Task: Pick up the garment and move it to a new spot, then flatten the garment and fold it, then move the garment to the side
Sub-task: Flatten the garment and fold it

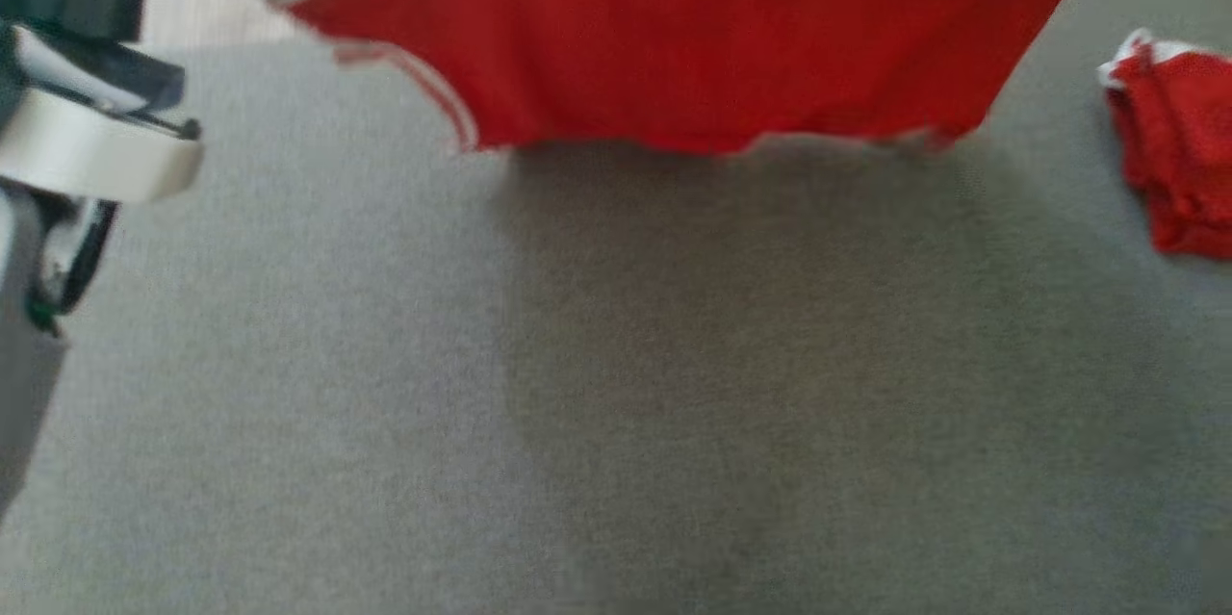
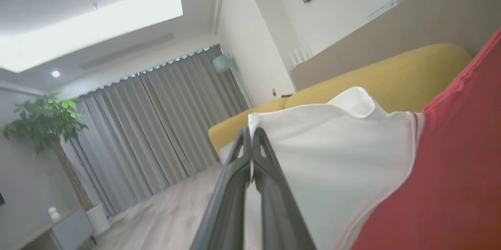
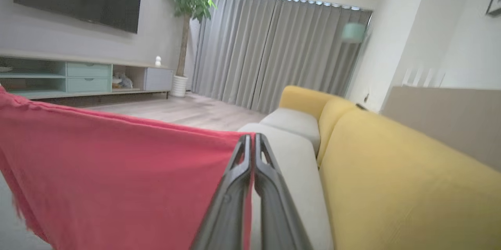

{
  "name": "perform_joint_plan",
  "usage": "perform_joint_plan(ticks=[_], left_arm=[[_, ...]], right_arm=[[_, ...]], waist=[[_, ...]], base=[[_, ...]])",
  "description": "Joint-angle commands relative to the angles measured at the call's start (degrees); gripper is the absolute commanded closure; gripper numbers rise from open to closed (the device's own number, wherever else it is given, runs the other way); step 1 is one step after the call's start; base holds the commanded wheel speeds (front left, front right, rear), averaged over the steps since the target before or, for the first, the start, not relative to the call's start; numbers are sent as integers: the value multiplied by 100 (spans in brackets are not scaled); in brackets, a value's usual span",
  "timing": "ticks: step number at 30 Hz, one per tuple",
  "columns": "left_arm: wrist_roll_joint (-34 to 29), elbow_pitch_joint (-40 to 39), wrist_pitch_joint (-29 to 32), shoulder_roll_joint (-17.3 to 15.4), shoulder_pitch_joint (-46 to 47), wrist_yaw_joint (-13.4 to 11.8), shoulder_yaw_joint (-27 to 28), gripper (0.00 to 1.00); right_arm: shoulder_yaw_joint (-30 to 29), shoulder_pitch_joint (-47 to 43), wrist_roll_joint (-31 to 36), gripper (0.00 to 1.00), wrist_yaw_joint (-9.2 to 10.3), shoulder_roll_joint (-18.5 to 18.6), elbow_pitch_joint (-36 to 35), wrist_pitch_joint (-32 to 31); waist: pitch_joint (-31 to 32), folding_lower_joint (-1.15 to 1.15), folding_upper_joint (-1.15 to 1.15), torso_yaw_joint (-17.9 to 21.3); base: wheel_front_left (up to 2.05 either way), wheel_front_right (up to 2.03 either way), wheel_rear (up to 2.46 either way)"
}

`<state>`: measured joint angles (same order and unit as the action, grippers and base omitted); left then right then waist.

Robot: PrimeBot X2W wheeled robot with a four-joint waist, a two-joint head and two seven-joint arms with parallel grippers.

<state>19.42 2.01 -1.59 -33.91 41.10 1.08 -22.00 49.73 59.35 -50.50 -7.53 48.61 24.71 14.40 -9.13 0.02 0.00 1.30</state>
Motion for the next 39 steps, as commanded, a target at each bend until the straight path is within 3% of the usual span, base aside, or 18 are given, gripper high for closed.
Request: perform_joint_plan(ticks=[1, 10, 21, 26, 35, 39], left_arm=[[-54, -327, 23, -405, 428, -7, 398, 100], [-87, -774, 212, -694, 1435, 75, 677, 100], [-411, 414, 614, -575, 2860, 481, -43, 100], [-701, 924, 562, -276, 3505, 515, -389, 100], [-1355, 1303, -213, 266, 4727, 228, -645, 100], [-1287, 1197, -491, 346, 4575, 222, -732, 100]], right_arm=[[-266, -153, 96, 100, 4, 258, -228, 59], [-1032, 90, 667, 100, 4, 516, -665, 6], [-588, 944, 872, 100, 4, -105, -271, -578], [-395, 1390, 747, 100, 4, -97, 121, -384], [-1092, 2076, 1058, 100, 4, -19, 377, 53], [-1379, 1699, 1345, 100, 4, 33, 224, 58]], waist=[[350, -2, 0, 158], [685, -2, 0, 300], [-113, -2, 0, 300], [-840, -2, 0, 120], [-1666, -2, 0, -104], [-1913, -2, 0, -166]], base=[[0, 0, 0], [0, 0, 0], [0, 0, 0], [0, 0, 0], [0, 0, 0], [0, 0, 0]])
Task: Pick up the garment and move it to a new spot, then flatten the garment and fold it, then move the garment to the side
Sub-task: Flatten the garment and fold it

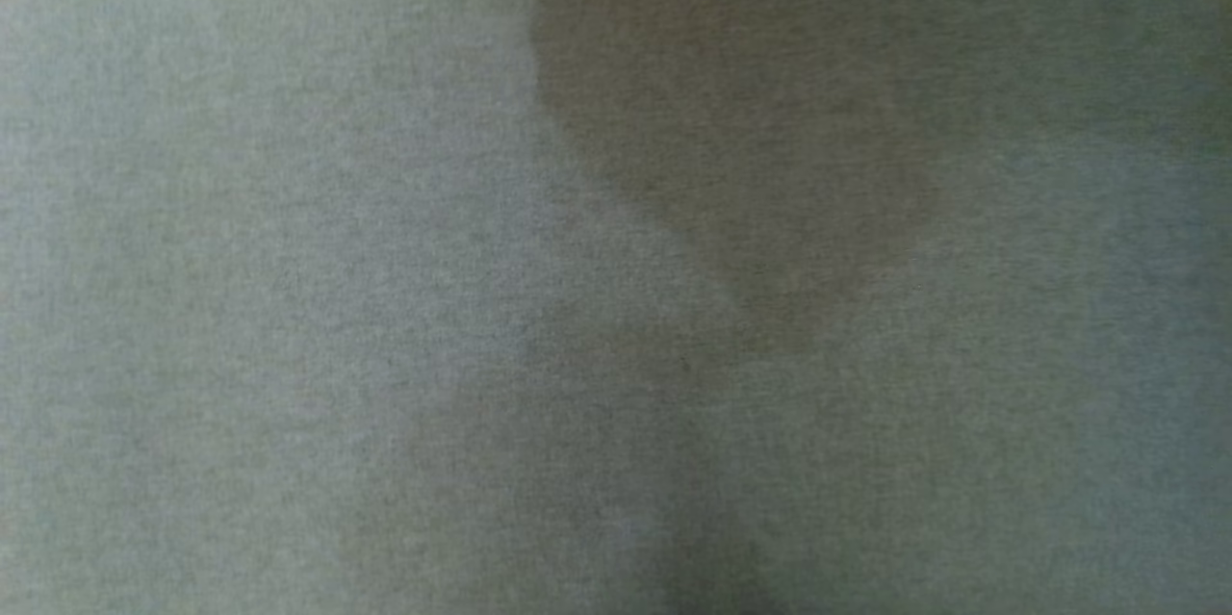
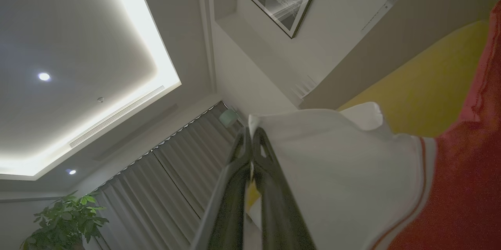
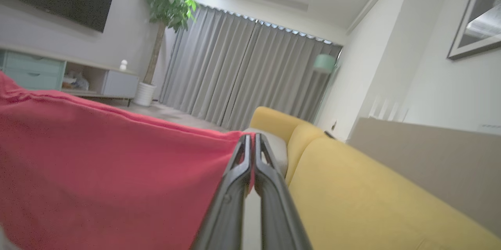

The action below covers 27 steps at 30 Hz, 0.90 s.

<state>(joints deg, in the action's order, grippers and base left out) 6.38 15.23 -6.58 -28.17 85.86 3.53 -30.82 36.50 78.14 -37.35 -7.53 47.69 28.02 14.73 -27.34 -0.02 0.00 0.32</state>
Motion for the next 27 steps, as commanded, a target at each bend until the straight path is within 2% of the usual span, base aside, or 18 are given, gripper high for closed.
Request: perform_joint_plan(ticks=[1, 5, 9, 13, 17, 19, 22, 27], left_arm=[[60, -223, -9, -249, -40, -18, 132, 100], [260, -640, -112, -442, -826, -51, 100, 100], [479, -1194, -184, -658, -1988, -228, 38, 100], [607, -1740, -262, -975, -3381, -572, -42, 100], [1113, -2187, -402, -1105, -5030, -987, -42, 100], [1328, -2306, -542, -1113, -5789, -1205, -36, 100], [1482, -2354, -690, -1081, -6647, -1369, -149, 100], [1646, -2430, -801, -914, -7544, -1477, -304, 100]], right_arm=[[-75, -288, 49, 100, 4, 131, -115, 25], [-142, -814, 34, 100, 4, 132, -141, 26], [-239, -1505, -8, 100, 4, 107, -157, 26], [-523, -2398, -34, 100, 4, -47, -288, 26], [-841, -3421, 26, 100, 4, -195, -525, 27], [-1031, -3948, 29, 100, 4, -310, -675, 27], [-1247, -4700, 98, 100, 4, -382, -855, 27], [-1651, -5734, 236, 100, 4, -500, -995, 27]], waist=[[-130, 2, 0, -72], [-204, 2, 0, -99], [-146, 2, 0, -105], [80, 2, 0, -37], [343, 2, 0, 60], [464, 2, 0, 85], [607, 2, 0, 82], [805, 2, 0, 109]], base=[[0, 0, 0], [0, 0, 0], [0, 0, 0], [0, 0, 0], [0, 0, 0], [0, 0, 0], [0, 0, 0], [0, 0, 0]])
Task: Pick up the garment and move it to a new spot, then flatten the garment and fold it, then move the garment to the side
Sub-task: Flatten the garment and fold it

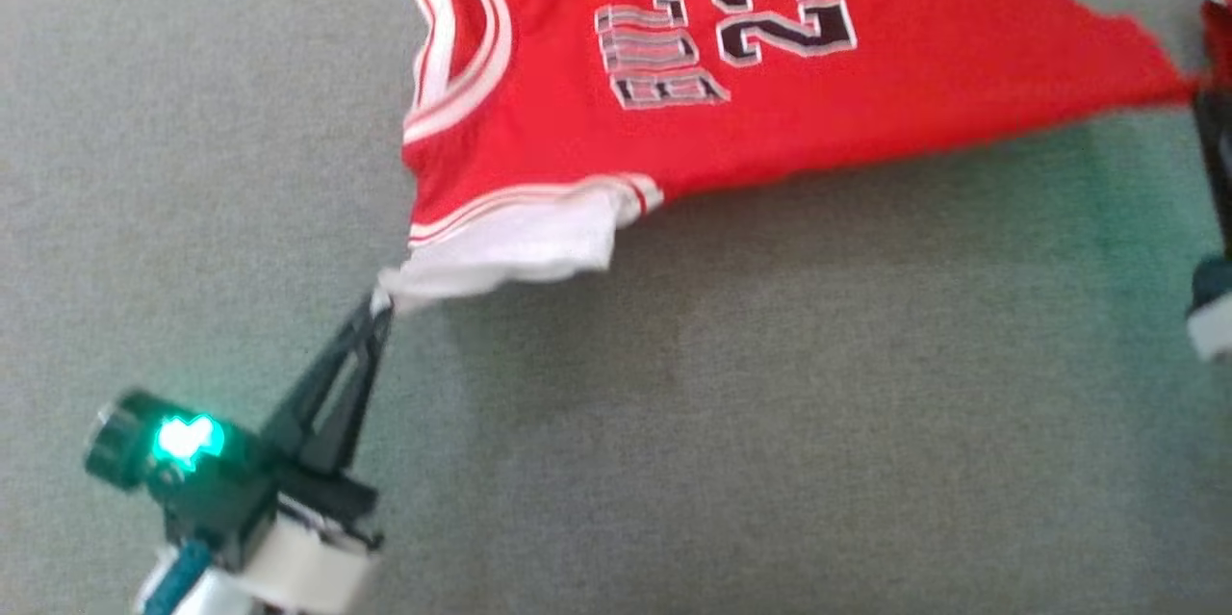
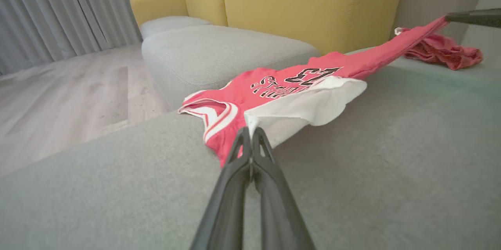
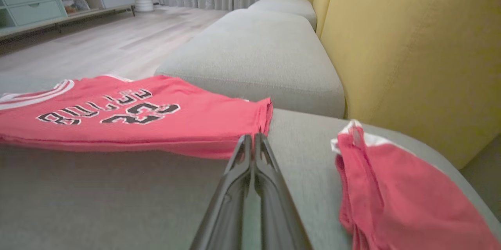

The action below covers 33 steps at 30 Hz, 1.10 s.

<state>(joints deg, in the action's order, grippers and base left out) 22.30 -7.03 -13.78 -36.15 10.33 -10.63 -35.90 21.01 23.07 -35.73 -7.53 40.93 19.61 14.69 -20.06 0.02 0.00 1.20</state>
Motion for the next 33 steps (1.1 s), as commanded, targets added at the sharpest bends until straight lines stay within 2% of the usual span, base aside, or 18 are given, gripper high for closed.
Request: perform_joint_plan(ticks=[1, 8, 14, 21, 33], left_arm=[[104, -230, -89, -87, -150, -73, 185, 100], [332, -405, -111, -109, -1004, 11, 45, 100], [239, -475, -110, -202, -888, 26, 90, 100], [24, -316, 142, -181, 136, 294, 140, 100], [-428, 191, 662, -157, 2382, 908, 246, 100]], right_arm=[[-175, -398, 112, 100, 4, 150, -182, 30], [-616, -1345, 204, 100, 4, 4, -396, 30], [-680, -1499, 246, 100, 4, -88, -491, 30], [-374, -958, 319, 100, 4, -144, -90, 30], [224, 457, 6, 100, 4, -78, 432, 30]], waist=[[115, -2, 0, 35], [360, -2, 0, 99], [394, -2, 0, 127], [184, -2, 0, 141], [-374, -2, 0, 129]], base=[[0, 0, 0], [0, 0, 0], [0, 0, 0], [0, 0, 0], [0, 0, 0]])
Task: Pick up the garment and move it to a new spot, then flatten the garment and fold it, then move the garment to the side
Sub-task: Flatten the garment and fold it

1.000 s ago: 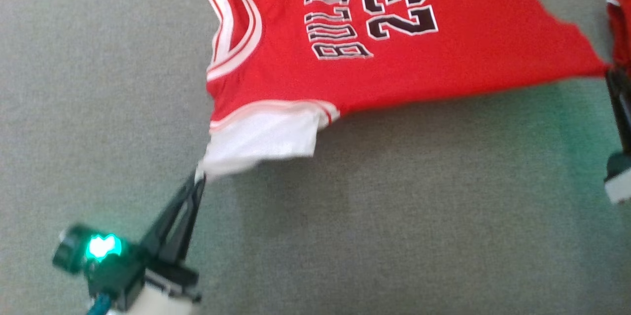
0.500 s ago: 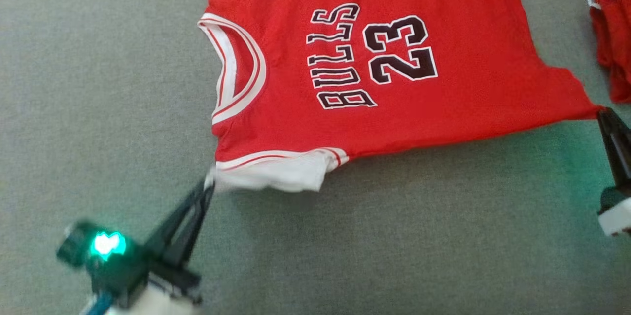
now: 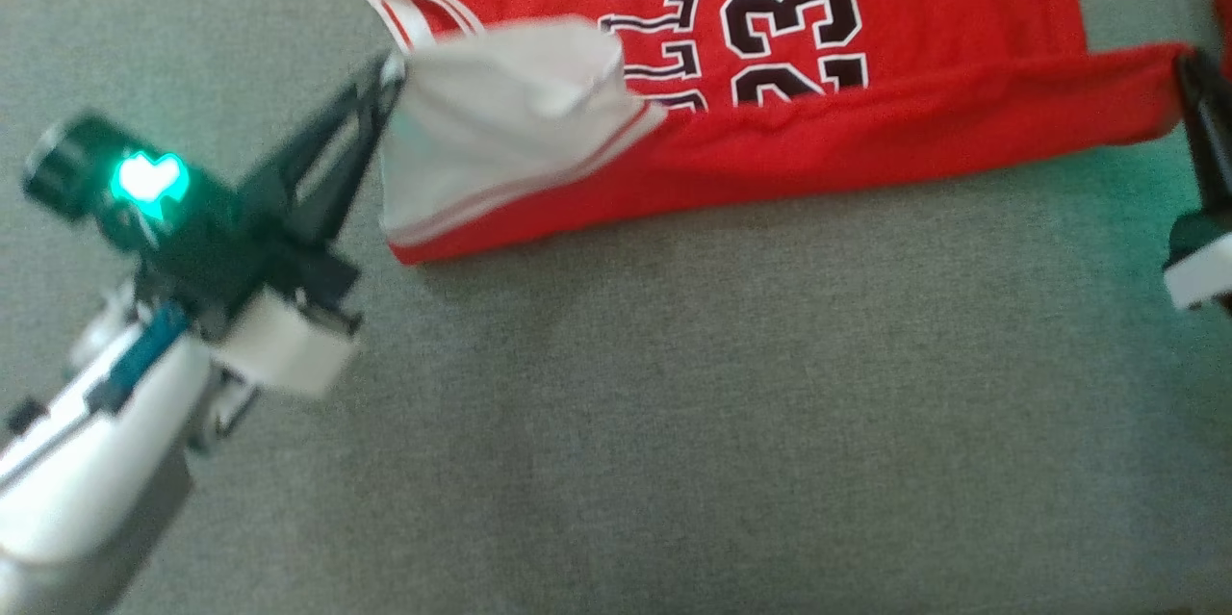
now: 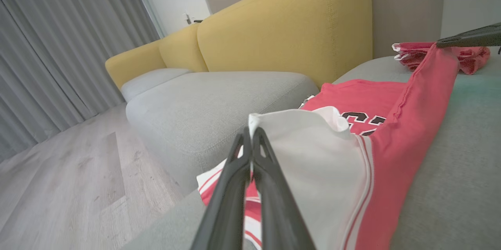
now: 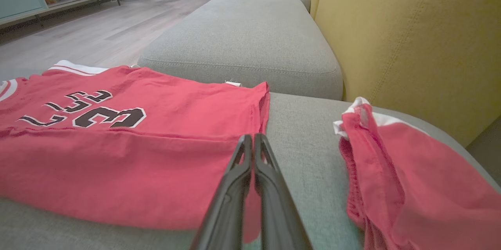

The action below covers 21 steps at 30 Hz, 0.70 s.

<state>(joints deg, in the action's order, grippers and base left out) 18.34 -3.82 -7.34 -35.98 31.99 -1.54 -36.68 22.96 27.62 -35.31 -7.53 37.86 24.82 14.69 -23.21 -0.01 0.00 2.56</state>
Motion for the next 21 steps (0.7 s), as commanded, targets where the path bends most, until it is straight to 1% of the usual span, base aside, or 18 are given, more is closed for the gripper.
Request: perform_joint_plan(ticks=[1, 5, 8, 12, 13, 14, 15, 16, 19, 21], left_arm=[[-59, -71, 67, -169, 377, 46, 324, 100], [-182, 179, 197, -125, 944, 172, 323, 100], [-272, 354, 216, -53, 1253, 198, 311, 100], [-401, 637, 112, 93, 1551, 163, 276, 100], [-409, 722, 68, 151, 1606, 144, 273, 90], [-415, 811, 22, 209, 1651, 131, 263, 42], [-418, 903, -27, 269, 1690, 101, 264, 0], [-408, 984, -96, 340, 1719, 51, 282, 0], [-387, 1188, -238, 511, 1688, -102, 293, 0], [-316, 1269, -315, 635, 1516, -348, 378, 0]], right_arm=[[76, 113, -61, 100, 4, 244, -45, 30], [248, 529, -143, 100, 4, 280, 96, 30], [347, 786, -170, 100, 4, 290, 194, 30], [473, 1046, -178, 100, 4, 301, 361, 30], [493, 1091, -181, 95, 4, 290, 381, 30], [508, 1129, -177, 69, 4, 279, 397, 30], [520, 1161, -172, 29, 4, 265, 413, 30], [505, 1190, -181, 0, 4, 239, 424, 30], [470, 1224, -145, 0, 4, 159, 479, 30], [421, 1202, -73, 0, 4, 87, 454, 30]], waist=[[-107, 1, 0, -13], [-299, 1, 0, -25], [-430, 1, 0, -41], [-568, 1, 0, -77], [-593, 1, 0, -84], [-616, 1, 0, -88], [-633, 1, 0, -91], [-649, 1, 0, -91], [-648, 1, 0, -77], [-601, 1, 0, -55]], base=[[0, 0, 0], [0, 0, 0], [0, 0, 0], [0, 0, 0], [0, 0, 0], [0, 0, 0], [0, 0, 0], [0, 0, 0], [0, 0, 0], [0, 0, 0]])
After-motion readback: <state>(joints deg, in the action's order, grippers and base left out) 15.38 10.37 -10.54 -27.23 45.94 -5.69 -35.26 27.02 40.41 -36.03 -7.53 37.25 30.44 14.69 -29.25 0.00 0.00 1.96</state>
